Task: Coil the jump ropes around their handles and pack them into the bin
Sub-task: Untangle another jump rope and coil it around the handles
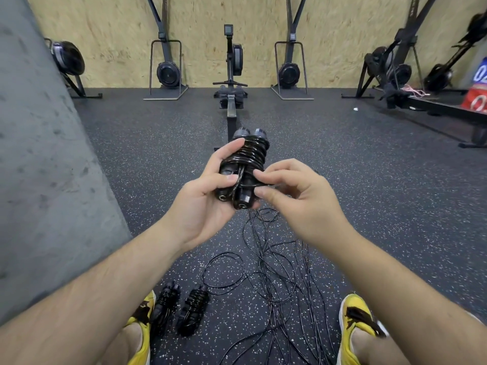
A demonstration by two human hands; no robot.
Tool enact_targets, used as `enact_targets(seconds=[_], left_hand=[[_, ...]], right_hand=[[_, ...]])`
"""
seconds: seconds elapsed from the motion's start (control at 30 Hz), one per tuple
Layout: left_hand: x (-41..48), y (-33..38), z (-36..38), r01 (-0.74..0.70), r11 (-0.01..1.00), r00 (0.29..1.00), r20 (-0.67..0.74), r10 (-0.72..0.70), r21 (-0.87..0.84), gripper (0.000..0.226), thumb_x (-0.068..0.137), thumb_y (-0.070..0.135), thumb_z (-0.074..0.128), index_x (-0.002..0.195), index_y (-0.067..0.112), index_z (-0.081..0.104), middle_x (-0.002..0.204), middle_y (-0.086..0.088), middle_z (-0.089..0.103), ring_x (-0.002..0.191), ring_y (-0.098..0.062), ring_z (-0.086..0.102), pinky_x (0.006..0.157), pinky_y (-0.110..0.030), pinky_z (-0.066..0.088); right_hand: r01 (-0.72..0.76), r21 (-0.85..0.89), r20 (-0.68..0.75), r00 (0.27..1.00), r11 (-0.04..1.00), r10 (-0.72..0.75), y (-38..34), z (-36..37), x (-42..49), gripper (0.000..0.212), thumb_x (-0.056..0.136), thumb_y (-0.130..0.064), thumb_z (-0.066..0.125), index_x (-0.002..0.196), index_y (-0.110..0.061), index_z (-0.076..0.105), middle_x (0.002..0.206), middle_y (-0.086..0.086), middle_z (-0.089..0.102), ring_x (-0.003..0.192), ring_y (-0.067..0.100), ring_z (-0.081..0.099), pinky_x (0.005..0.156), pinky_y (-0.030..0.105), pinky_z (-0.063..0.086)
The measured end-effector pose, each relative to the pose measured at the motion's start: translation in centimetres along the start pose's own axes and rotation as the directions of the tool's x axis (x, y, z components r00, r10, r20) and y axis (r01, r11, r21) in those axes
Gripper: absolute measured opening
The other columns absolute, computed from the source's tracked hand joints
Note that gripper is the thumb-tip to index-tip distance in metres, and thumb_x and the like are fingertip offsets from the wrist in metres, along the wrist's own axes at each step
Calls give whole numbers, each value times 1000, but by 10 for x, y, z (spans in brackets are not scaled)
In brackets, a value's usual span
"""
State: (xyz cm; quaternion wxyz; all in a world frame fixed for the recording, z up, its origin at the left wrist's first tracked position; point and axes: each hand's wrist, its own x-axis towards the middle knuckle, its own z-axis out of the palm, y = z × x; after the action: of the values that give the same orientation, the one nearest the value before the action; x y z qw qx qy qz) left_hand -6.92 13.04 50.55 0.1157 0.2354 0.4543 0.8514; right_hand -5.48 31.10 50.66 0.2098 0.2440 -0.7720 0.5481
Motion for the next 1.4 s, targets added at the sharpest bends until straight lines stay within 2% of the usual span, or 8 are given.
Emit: enact_targets(seconds=[0.1, 0.33, 0.5, 0.63, 0.77, 0.93, 1.1, 1.4], left_hand=[[-1, 1, -3, -3, 1000, 1000, 9, 3, 9, 67, 83, 3, 48, 148, 19, 44, 143, -15, 57, 108, -33, 62, 78, -46, 56], [-4, -9, 0, 19, 996, 1000, 13, -20, 89, 63, 89, 3, 47, 148, 21, 42, 141, -16, 57, 110, -30, 62, 85, -43, 55], [-2, -15, -3, 27, 984, 999, -30, -22, 174, 69, 88, 5, 51, 151, 28, 36, 138, -11, 60, 115, -27, 63, 89, -39, 56], [4, -27, -20, 99, 964, 965, -262, -32, 245, 98, 86, 7, 67, 157, 44, 10, 135, -6, 63, 115, -26, 66, 89, -48, 53], [1, -42, -37, 218, 694, 914, -393, 101, 687, 100, 83, 41, 75, 158, 29, 11, 137, 8, 56, 121, -7, 59, 111, -35, 42], [-3, -56, -67, 249, 550, 905, -394, 161, 797, 101, 72, 41, 76, 155, 36, 17, 143, -2, 48, 124, -15, 57, 110, -40, 43], [-15, -50, -89, 251, 588, 930, -361, 75, 769, 99, 70, 7, 79, 152, 36, 32, 141, -6, 37, 117, -16, 60, 90, -28, 53], [-34, -70, -157, 516, 664, 778, -621, -98, 542, 57, 61, 15, 59, 115, 34, 62, 110, -9, 55, 102, -29, 63, 93, -49, 54]], right_hand=[[69, -90, 103, 993, 993, -60, 4, -8, 3, 26, 88, -5, 72, 113, -14, 75, 103, -3, 64, 94, 8, 62, 82, 20, 48], [166, -170, -68, 981, 971, -180, -1, 12, -6, 9, 88, -5, 72, 95, -10, 76, 91, 0, 66, 81, 10, 63, 70, 24, 53], [8, -89, -231, 972, 996, -29, 3, 34, -10, 8, 89, -11, 72, 93, -17, 69, 85, -5, 62, 79, 13, 64, 65, 42, 59], [-220, 127, -307, 919, 967, 249, 8, 42, -7, 26, 85, -14, 75, 85, -19, 49, 78, 1, 69, 69, 20, 70, 62, 46, 60], [-362, 70, -208, 906, 930, 369, 20, 55, -7, 18, 92, -12, 64, 106, -23, 56, 90, -7, 72, 80, 5, 68, 73, 22, 52], [-590, 125, -12, 803, 797, 596, 30, 87, -5, 54, 90, -33, 62, 141, -27, 42, 102, -12, 68, 93, 5, 63, 83, 27, 46], [-634, 145, 9, 768, 759, 640, 54, 116, 2, 92, 63, -68, 74, 140, -35, 36, 118, -2, 68, 108, 15, 65, 100, 41, 50], [-803, 298, 159, 576, 517, 802, 133, 186, -10, 47, 81, -31, 68, 123, -23, 48, 111, 2, 68, 90, 18, 70, 79, 40, 60]])
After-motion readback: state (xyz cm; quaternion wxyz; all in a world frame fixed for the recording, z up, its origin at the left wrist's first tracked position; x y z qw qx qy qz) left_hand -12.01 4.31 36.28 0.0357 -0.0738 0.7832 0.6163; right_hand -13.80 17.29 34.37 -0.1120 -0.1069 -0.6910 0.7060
